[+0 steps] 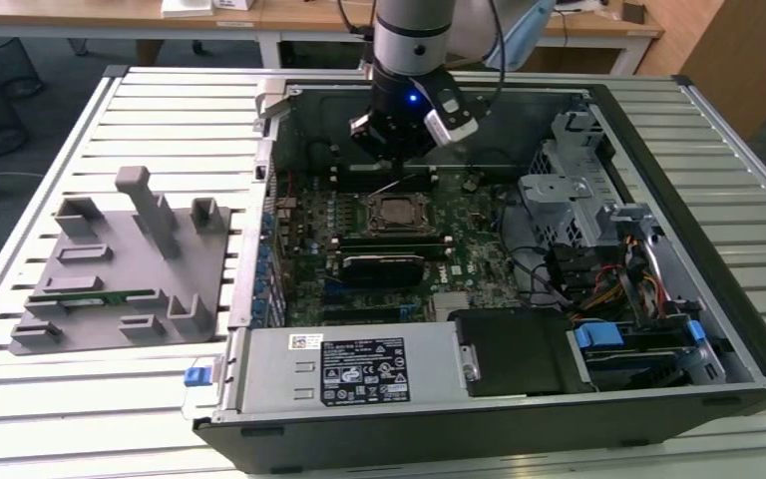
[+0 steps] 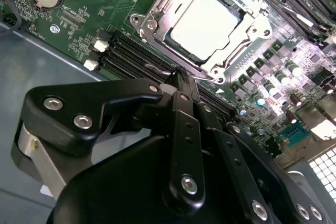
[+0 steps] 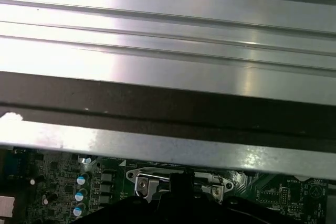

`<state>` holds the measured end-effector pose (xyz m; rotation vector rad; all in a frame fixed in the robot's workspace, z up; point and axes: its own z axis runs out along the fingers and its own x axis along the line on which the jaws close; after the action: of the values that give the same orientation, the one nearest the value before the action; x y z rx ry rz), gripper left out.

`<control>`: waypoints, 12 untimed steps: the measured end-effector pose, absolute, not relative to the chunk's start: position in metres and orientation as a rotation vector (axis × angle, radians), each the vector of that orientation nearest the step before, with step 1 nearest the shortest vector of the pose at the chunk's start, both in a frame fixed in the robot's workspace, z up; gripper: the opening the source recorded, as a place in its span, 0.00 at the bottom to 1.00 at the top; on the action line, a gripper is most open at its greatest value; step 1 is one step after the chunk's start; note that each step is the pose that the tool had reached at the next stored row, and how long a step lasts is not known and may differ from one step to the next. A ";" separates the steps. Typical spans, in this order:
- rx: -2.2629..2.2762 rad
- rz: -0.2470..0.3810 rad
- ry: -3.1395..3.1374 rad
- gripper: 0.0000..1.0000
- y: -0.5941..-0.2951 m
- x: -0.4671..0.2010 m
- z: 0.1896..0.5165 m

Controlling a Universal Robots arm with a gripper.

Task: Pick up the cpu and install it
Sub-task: 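Install the first cpu locking lever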

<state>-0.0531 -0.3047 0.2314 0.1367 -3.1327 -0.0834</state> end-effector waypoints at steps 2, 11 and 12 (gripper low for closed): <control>0.137 -0.084 -3.133 0.11 -0.305 -0.054 0.231; 0.176 -0.083 -3.130 0.11 -0.300 -0.054 0.228; 0.177 -0.083 -3.130 0.11 -0.299 -0.054 0.228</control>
<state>-0.0536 -0.2990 0.2276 0.1770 -3.1299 -0.0835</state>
